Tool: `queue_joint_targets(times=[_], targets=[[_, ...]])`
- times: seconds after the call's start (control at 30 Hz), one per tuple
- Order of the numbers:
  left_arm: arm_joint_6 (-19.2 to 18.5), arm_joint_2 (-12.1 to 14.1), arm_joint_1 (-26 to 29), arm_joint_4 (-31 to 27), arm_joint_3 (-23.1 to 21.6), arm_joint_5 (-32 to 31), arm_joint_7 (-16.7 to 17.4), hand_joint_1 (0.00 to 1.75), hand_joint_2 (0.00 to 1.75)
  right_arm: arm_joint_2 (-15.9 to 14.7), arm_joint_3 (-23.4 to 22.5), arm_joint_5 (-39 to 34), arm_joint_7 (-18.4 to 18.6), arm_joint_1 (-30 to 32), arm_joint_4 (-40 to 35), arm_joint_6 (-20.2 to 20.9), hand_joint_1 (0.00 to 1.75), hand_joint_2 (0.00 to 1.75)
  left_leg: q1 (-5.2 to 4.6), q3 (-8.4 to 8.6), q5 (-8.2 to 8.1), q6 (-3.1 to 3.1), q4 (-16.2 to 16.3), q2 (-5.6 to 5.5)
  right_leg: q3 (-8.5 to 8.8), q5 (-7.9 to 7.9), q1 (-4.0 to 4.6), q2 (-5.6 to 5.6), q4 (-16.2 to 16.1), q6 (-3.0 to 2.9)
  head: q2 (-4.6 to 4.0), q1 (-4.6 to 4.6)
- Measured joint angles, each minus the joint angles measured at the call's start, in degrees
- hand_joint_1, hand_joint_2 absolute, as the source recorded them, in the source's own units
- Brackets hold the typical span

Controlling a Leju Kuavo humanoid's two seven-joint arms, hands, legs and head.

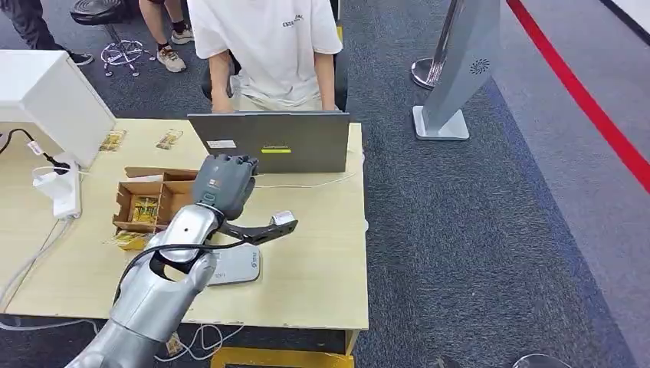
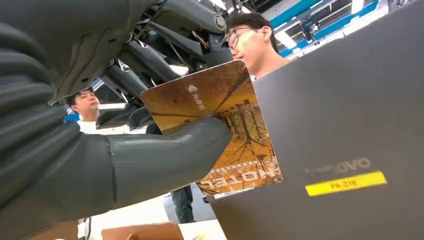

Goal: Pass the card to the sensor for recognition and then transmit it.

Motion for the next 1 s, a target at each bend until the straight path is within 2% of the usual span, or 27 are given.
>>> queue_joint_targets(times=[0.23,0.57,0.8,1.0], targets=[[1.9,0.8,6.6,-5.4,-1.4,0.8,-2.1,1.75,1.75,-0.2,-1.1,-0.7,-0.9,1.2,0.0,-0.1,0.0,1.75,0.0,0.0,-0.02,-0.02,0.0,0.01,-0.01,-0.04,0.0,0.0,0.0,0.01,0.02,0.0],[3.6,4.9,14.2,-14.2,-4.8,0.9,-2.6,1.75,1.75,-0.3,-2.7,-1.6,-1.8,2.4,-0.3,0.0,0.0,1.75,0.0,0.0,-0.02,-0.02,0.0,0.0,0.0,-0.05,0.0,-0.02,0.0,0.0,0.0,0.0],[4.7,7.3,17.8,-18.1,-5.5,-0.3,-0.7,1.75,1.75,-0.3,-3.2,-1.7,-2.1,3.0,-0.4,0.0,0.0,1.75,0.0,0.0,-0.02,-0.02,0.0,-0.01,0.01,-0.06,0.0,-0.03,0.0,0.0,0.02,0.0],[3.5,7.9,20.5,-18.1,-5.2,-3.3,3.2,1.75,1.75,-0.3,-3.3,-1.4,-2.1,3.2,-0.4,-0.1,0.0,1.75,0.0,-0.01,-0.03,-0.02,0.0,-0.01,0.01,-0.06,0.0,-0.03,0.0,0.0,0.02,0.0]])
